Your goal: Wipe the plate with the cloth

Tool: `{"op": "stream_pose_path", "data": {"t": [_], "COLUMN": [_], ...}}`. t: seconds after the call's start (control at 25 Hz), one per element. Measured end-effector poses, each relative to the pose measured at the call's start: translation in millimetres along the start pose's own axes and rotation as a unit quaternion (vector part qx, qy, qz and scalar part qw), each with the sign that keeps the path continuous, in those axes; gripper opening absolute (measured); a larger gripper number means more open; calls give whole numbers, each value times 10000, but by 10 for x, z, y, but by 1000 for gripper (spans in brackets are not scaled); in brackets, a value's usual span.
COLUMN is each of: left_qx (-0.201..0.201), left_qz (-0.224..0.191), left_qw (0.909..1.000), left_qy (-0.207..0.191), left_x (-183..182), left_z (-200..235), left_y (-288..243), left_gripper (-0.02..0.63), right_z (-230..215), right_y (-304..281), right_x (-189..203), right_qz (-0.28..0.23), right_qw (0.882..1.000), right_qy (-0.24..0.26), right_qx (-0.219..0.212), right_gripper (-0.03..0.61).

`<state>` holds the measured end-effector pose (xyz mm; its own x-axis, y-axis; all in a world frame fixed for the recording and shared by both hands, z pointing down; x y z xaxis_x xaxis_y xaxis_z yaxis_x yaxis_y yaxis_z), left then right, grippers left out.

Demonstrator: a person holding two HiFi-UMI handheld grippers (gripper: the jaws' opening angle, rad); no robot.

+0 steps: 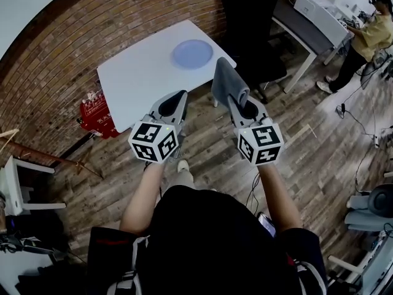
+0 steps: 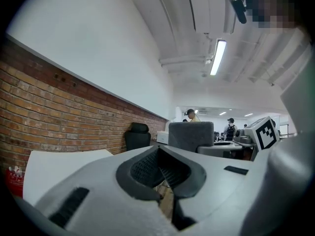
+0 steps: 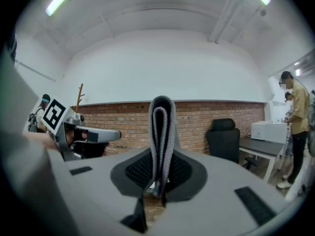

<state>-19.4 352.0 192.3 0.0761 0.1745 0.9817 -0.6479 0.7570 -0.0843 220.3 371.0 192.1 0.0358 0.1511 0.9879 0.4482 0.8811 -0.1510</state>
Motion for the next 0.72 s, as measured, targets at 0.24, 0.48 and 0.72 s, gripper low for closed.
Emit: {"op": "stream_pose_path", "data": {"t": [0.24, 0.48, 0.72], "left_qx": [8, -3, 9], "left_qz": [-34, -54, -45], "left_qw": [10000, 10000, 10000], "left_qy": [3, 1, -8], "left_x": [-33, -55, -108], "left_z": [69, 228, 493], "left_y": [-96, -261, -478], "left_gripper": [18, 18, 18], "right_z": [-46, -100, -207], "right_y": [-105, -327, -672], "right_x": [-31, -52, -100], "right_qz": [-51, -71, -128], "right_qw": [10000, 9999, 9999], "right_qy": [-39, -47, -81], "right_qx": [-31, -71, -56], "right_gripper": [52, 52, 52]}}
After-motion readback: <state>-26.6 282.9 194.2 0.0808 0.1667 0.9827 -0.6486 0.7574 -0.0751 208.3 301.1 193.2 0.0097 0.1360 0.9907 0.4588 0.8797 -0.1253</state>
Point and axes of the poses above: the fingertips, and each gripper's own axes: y backward along the fingers, z to its left, x out of its underside, the point moved 10 cm from there along y, backward along the fingers, and after that the axes turned 3 degrees about x, right-handed, at the moved point
